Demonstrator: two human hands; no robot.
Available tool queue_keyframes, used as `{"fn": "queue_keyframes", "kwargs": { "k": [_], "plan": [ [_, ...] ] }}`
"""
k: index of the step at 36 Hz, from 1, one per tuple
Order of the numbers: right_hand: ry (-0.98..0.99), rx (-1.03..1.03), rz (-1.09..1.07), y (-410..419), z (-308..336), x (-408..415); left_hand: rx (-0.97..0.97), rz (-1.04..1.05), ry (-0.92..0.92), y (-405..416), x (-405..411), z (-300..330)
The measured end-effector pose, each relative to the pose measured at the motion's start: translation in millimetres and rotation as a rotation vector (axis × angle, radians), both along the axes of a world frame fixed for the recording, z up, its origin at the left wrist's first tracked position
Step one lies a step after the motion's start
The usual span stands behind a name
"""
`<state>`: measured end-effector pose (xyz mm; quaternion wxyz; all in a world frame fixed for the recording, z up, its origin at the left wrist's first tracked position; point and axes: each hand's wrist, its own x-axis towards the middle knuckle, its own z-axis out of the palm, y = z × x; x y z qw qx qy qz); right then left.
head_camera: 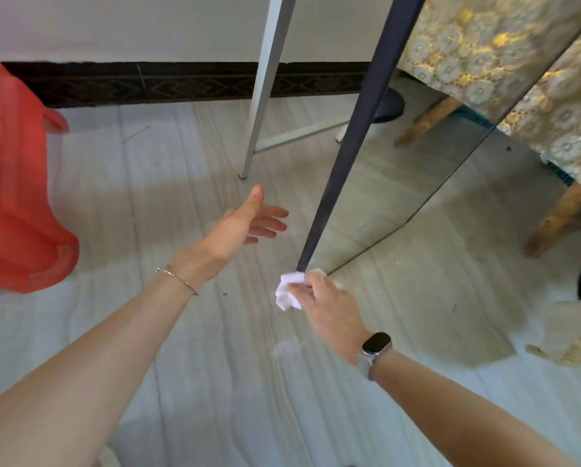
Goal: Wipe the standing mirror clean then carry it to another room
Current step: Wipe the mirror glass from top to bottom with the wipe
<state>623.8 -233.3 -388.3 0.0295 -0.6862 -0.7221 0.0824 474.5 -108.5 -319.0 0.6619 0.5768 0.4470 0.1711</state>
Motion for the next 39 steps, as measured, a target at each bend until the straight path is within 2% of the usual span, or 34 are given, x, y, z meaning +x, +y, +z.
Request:
{"fn": "queue_keyframes", "kwargs": {
  "k": [1,4,10,12,15,17,19,23,27,29,33,39],
  "plan": [
    [-0.026,-0.089,-0.006,-3.2,-12.1,1.4,0.0,-0.007,-0.003,-1.4,-0.2,0.8],
    [-0.16,-0.117,0.022,-9.8,-22.9,6.7,0.001,-0.034,-0.015,-5.0,-1.0,4.9],
    [0.044,0.255,0.214,-7.6,30.2,-7.3,0.079,-0.083,-0.049,-14.7,5.4,17.5],
    [0.107,0.286,0.172,0.9,45.8,-13.6,0.13,-0.095,-0.066,-16.9,7.4,23.0],
    [0.096,0.303,0.027,14.5,56.8,-24.6,0.159,-0.127,-0.121,-16.7,9.2,32.7],
    [0.108,0.206,-0.072,17.8,43.8,-30.5,0.174,-0.135,-0.14,-15.6,10.1,37.7],
    [0.025,0.124,-0.056,17.9,21.1,-32.5,0.193,-0.135,-0.143,-13.9,10.9,39.3],
    [-0.307,-0.013,0.104,17.6,-42.6,-24.9,0.193,-0.144,-0.144,-14.7,11.0,37.1],
    [-0.281,-0.291,0.163,11.0,-47.2,-18.3,0.18,-0.155,-0.157,-15.2,10.5,37.6],
    [-0.179,-0.34,0.125,6.0,-42.2,-7.5,0.174,-0.16,-0.165,-13.6,10.4,37.9],
    [0.009,-0.161,-0.005,-4.1,-14.3,2.5,0.229,-0.141,-0.193,-10.4,13.6,43.2],
    [0.048,0.141,-0.025,-2.9,62.7,16.9,0.282,0.015,-0.264,-2.5,22.9,84.1]
  ]
}}
